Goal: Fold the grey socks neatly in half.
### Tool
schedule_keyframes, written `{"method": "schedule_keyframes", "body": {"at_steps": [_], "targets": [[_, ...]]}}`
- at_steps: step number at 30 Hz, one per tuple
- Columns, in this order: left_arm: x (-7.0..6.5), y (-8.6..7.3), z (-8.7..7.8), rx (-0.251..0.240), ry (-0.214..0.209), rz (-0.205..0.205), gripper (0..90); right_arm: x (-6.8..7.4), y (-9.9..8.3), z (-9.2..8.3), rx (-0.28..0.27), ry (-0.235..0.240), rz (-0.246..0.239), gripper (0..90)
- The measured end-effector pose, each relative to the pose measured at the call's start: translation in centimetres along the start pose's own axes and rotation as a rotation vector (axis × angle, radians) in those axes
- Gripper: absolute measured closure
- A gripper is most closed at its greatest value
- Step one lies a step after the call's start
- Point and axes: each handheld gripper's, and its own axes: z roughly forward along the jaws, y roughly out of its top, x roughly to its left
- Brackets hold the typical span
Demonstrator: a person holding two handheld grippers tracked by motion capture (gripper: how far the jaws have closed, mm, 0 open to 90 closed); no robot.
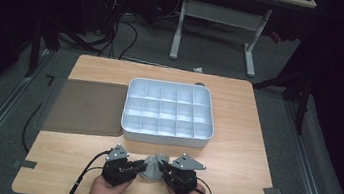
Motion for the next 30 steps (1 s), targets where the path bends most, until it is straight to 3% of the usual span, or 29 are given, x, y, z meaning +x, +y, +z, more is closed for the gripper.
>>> {"method": "schedule_keyframes", "body": {"at_steps": [5, 11, 13, 17, 22, 27, 30], "targets": [[0.1, 0.0, 0.0, 0.004, -0.011, -0.004, 76.9, 0.7, 0.3, 0.9, 0.002, 0.005, -0.001, 84.8], [0.1, 0.0, 0.1, 0.011, -0.015, 0.0, 76.9, 0.7, 0.2, 2.2, 0.018, 0.013, 0.008, 84.3], [0.0, 0.0, 0.1, 0.012, -0.01, 0.003, 76.5, 0.5, 0.1, 2.4, 0.018, 0.024, 0.017, 78.8], [0.0, 0.0, 0.1, 0.009, -0.007, 0.006, 75.2, 0.3, 0.5, 1.2, -0.027, 0.046, 0.036, 68.2], [-0.1, 0.0, 0.0, 0.003, 0.003, 0.012, 72.7, 0.1, 0.8, -1.3, -0.076, 0.019, 0.023, 67.2], [-0.3, 0.0, -0.5, -0.026, -0.005, 0.005, 63.8, 0.3, 0.2, -1.1, -0.039, 0.022, 0.017, 67.5], [-0.4, 0.2, -2.3, -0.08, -0.004, 0.001, 62.6, 0.8, -0.4, -0.3, -0.02, 0.043, 0.026, 67.0]]}}
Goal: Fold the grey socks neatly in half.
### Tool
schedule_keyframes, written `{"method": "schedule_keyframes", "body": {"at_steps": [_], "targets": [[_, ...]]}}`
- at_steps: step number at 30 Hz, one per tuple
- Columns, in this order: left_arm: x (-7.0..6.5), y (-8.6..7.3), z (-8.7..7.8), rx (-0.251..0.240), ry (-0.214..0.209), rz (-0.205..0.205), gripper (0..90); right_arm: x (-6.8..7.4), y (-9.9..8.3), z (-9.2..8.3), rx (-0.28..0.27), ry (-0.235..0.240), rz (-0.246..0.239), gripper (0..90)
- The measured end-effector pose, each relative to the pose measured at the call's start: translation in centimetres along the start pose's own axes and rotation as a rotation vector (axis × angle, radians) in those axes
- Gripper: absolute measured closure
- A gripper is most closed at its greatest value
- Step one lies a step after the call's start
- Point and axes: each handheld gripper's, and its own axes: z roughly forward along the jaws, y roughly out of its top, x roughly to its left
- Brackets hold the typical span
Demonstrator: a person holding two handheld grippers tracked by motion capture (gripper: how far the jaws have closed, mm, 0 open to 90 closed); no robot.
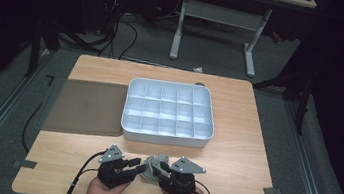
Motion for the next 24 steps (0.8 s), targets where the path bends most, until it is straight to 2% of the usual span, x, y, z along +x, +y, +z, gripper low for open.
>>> {"method": "schedule_keyframes", "body": {"at_steps": [1, 2, 3, 7, 9, 10, 13, 14, 16, 18, 24], "targets": [[0.0, 0.0, 0.0, 0.0, 0.0, 0.0, 63.3, 0.0, 0.0, 0.0, 0.0, 0.0, 0.0, 67.0], [0.1, 0.0, -0.4, 0.005, 0.026, 0.008, 63.3, 0.1, -0.1, 0.2, 0.0, 0.003, -0.002, 66.8], [0.3, -0.1, -0.5, 0.022, 0.045, 0.013, 67.8, 0.2, -0.3, 0.5, 0.007, 0.002, -0.002, 67.0], [0.4, -0.3, -0.3, 0.056, 0.063, 0.021, 74.4, 0.1, -0.5, 0.8, 0.014, -0.007, -0.002, 67.9], [0.3, -0.5, 0.0, 0.096, 0.098, 0.048, 75.3, 0.0, -0.6, 0.9, 0.017, -0.012, 0.003, 69.0], [0.2, -0.7, 0.6, 0.134, 0.116, 0.061, 77.3, -0.1, -0.7, 1.1, 0.022, -0.017, 0.004, 70.0], [-0.1, -0.8, 1.0, 0.148, 0.115, 0.07, 78.7, -0.4, -1.0, 1.3, 0.031, -0.021, 0.014, 74.4], [-0.5, -0.8, 1.3, 0.156, 0.115, 0.091, 79.1, -0.4, -1.1, 1.4, 0.038, -0.024, 0.012, 76.9], [-0.6, -0.8, 1.4, 0.159, 0.118, 0.099, 79.3, -0.4, -1.2, 1.5, 0.041, -0.028, 0.009, 79.5], [-0.8, -0.8, 1.7, 0.164, 0.115, 0.104, 79.8, -0.5, -1.4, 1.7, 0.044, -0.033, 0.003, 86.1], [-1.0, -0.8, 2.1, 0.174, 0.115, 0.119, 80.1, -0.4, -1.0, 1.5, 0.019, -0.036, -0.01, 87.9]]}}
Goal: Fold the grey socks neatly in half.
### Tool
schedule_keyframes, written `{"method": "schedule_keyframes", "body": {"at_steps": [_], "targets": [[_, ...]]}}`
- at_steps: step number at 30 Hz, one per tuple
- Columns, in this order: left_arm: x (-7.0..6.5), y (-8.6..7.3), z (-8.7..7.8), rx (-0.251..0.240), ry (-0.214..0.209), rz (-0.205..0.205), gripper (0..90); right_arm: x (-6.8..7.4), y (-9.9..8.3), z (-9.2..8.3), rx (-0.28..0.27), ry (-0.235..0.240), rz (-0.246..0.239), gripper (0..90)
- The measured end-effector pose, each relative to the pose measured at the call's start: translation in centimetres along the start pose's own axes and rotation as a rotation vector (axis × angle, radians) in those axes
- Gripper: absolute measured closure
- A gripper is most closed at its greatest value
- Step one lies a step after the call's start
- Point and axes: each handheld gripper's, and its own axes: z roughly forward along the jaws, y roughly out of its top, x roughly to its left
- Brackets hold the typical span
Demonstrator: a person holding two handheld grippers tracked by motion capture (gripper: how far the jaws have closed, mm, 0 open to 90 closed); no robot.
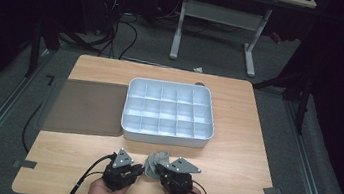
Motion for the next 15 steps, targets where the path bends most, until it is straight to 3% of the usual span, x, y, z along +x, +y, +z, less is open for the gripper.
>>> {"method": "schedule_keyframes", "body": {"at_steps": [4, 15], "targets": [[-0.13, -0.01, 0.21, 0.006, 0.002, 0.006, 80.2, 0.14, 0.75, -0.36, -0.024, 0.003, -0.016, 87.8], [-0.68, 0.02, 0.53, 0.016, 0.007, 0.035, 81.1, 0.99, 0.51, 0.09, -0.012, 0.047, -0.025, 87.6]]}}
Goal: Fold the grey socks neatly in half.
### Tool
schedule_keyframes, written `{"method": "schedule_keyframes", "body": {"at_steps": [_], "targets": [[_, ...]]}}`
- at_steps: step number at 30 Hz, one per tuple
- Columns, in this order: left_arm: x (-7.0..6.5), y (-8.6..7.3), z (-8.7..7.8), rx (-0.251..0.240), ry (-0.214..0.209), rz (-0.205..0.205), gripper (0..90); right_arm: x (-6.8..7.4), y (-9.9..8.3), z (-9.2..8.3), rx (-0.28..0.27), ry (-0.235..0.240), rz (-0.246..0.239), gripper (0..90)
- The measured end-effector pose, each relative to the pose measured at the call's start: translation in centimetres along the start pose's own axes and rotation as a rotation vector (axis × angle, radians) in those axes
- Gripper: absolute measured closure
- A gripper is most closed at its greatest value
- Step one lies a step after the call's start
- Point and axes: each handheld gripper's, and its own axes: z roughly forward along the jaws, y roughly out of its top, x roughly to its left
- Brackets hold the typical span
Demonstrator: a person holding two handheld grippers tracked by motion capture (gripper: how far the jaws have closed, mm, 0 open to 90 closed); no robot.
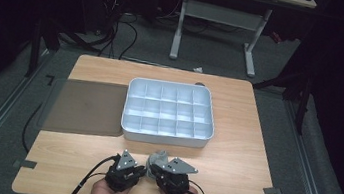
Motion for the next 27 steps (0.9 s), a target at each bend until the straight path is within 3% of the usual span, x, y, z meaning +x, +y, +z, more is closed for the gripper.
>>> {"method": "schedule_keyframes", "body": {"at_steps": [6, 12, 16, 19, 24, 27], "targets": [[-0.1, 0.0, 0.0, 0.003, 0.001, 0.007, 81.2, 0.2, -0.3, 0.3, 0.014, 0.009, -0.006, 87.6], [-0.1, 0.0, 0.1, 0.003, 0.004, 0.001, 82.7, 0.3, -1.4, 1.3, 0.073, 0.004, -0.02, 87.5], [0.4, 0.1, -0.5, -0.022, 0.016, -0.011, 82.7, 0.2, -1.5, 1.4, 0.07, 0.009, -0.016, 87.5], [0.8, 0.6, -1.3, -0.07, 0.017, -0.026, 82.9, 0.3, -1.5, 1.4, 0.074, 0.008, -0.024, 87.5], [0.3, 1.8, -1.6, -0.123, 0.0, -0.017, 85.2, 0.3, -1.5, 1.5, 0.072, 0.01, -0.022, 87.5], [-0.5, 2.7, -0.8, -0.141, -0.027, -0.011, 86.2, 0.3, -1.6, 1.4, 0.069, 0.008, -0.025, 87.4]]}}
